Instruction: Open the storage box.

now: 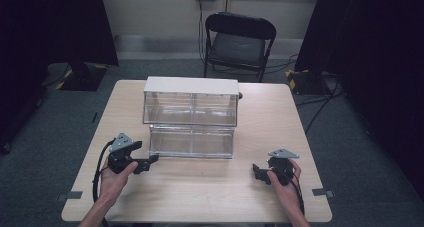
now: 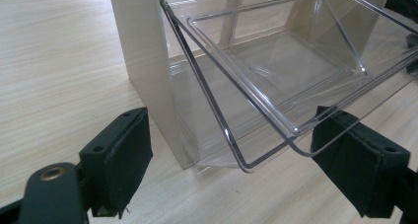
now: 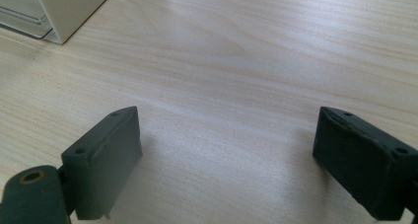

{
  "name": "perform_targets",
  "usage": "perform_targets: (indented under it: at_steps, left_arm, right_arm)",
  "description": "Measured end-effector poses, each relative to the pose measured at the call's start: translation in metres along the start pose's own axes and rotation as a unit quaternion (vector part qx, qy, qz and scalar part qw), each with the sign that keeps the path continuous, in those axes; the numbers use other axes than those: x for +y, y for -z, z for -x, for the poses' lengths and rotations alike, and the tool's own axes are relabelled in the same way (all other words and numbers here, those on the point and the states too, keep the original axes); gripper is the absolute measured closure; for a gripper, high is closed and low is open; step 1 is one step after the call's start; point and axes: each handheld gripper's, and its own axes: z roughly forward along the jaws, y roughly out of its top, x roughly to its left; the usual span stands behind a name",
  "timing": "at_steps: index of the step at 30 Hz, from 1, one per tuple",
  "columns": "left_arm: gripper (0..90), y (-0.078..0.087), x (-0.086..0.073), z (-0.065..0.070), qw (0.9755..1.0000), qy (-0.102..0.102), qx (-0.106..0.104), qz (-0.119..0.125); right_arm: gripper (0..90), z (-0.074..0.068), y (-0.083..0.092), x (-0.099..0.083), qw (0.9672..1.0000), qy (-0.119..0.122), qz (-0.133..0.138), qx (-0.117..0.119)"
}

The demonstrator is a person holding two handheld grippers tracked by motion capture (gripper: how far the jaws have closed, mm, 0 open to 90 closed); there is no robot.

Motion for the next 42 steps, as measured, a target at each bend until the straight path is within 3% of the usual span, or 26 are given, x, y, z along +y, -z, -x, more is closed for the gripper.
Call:
perform_targets:
  at_steps: [12,18,21,42]
  left_arm:
    - [16.1,0.003,0.001,0.000,0.9999,0.008,-0.002,0.011]
    - [15.9,0.004,0.002,-0.001,0.9999,0.006,-0.004,0.011]
    - [15.9,0.007,0.006,0.000,0.9999,-0.006,0.001,0.009]
    - [15.8,0.004,0.012,0.002,0.9999,-0.003,-0.008,0.014]
  right_arm:
    - [10.4,0.000,0.000,0.000,1.0000,0.000,0.000,0.000]
    - [10.4,0.000,0.000,0.000,1.0000,0.000,0.000,0.000]
    - [10.4,0.000,0.000,0.000,1.0000,0.000,0.000,0.000]
    - [10.4,0.000,0.000,0.000,1.0000,0.000,0.000,0.000]
